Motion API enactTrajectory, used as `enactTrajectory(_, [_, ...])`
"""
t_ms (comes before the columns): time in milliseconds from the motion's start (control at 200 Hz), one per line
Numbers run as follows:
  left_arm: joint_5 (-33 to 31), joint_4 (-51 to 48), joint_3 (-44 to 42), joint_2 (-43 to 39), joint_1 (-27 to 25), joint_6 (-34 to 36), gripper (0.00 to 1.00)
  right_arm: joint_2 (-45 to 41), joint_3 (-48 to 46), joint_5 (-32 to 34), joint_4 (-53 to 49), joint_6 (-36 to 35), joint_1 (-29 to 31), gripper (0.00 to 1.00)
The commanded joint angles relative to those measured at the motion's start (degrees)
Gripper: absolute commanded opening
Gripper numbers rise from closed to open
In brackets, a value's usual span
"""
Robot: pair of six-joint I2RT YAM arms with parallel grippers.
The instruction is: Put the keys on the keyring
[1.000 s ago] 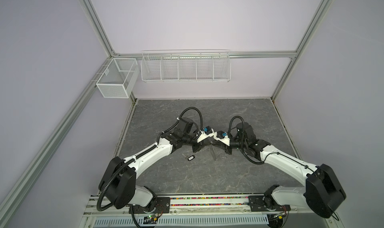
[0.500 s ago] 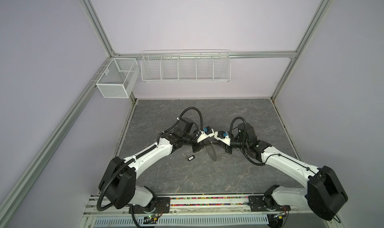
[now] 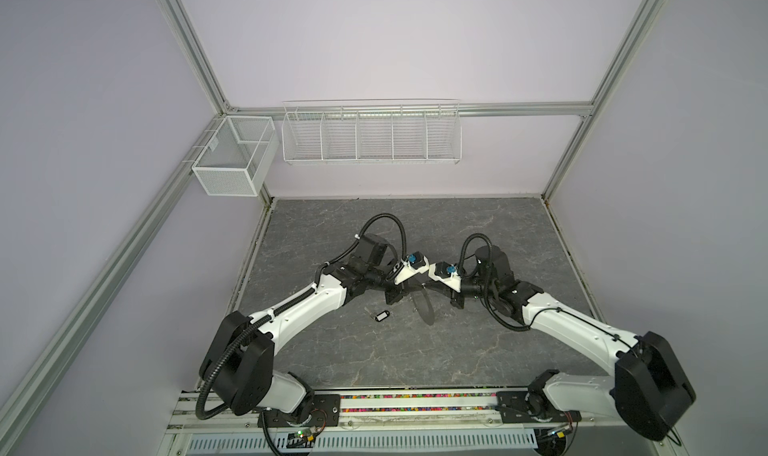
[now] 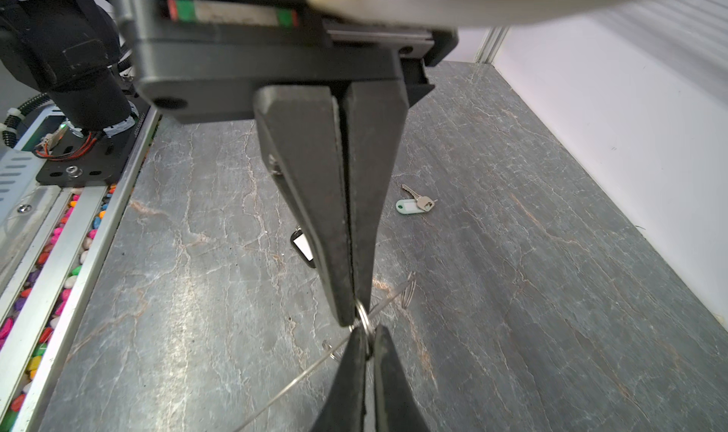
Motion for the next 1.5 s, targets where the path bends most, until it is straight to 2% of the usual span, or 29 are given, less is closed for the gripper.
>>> enactTrajectory(0, [-0.05,0.26,2.27,-0.48,-0.18,1.16,0.19,0.33,0.48,-1.95,0.04,0.59,0.57,0.08])
enactTrajectory(30, [-1.23,-0.02,2.08,-1.12,-0.01,1.25,0.27,0.17,0.12,-1.75,1.05,1.23,0.61,0.07])
enactTrajectory(105, [-4.0,1.8,0.05,-3.83,1.05,-0.87,0.3,-0.24,-0.79,-1.63,3.52,3.66,0.33,0.07])
enactTrajectory(310, [-4.25,26.83,-17.02,-11.95,3.59,-7.93,0.23,0.38,-1.36,-5.15,9.67,10.22,-0.04,0.07])
enactTrajectory(585, [-1.22,47.23,-25.31,-12.12,4.61,-14.66,0.21,1.3,0.82,-8.65,11.85,13.96,-0.2,0.07])
enactTrajectory(815, [5.21,50.62,-25.32,-9.99,4.75,-18.52,0.21,1.84,1.69,-10.11,14.51,16.67,-0.17,0.07])
enactTrajectory(1140, [5.9,51.01,-24.67,-8.77,4.75,-18.55,0.2,2.06,2.96,-11.41,13.88,16.81,0.05,0.07])
enactTrajectory(1494, [5.82,51.37,-23.63,-8.43,4.75,-18.43,0.04,2.75,3.05,-12.47,13.79,16.85,0.16,0.07])
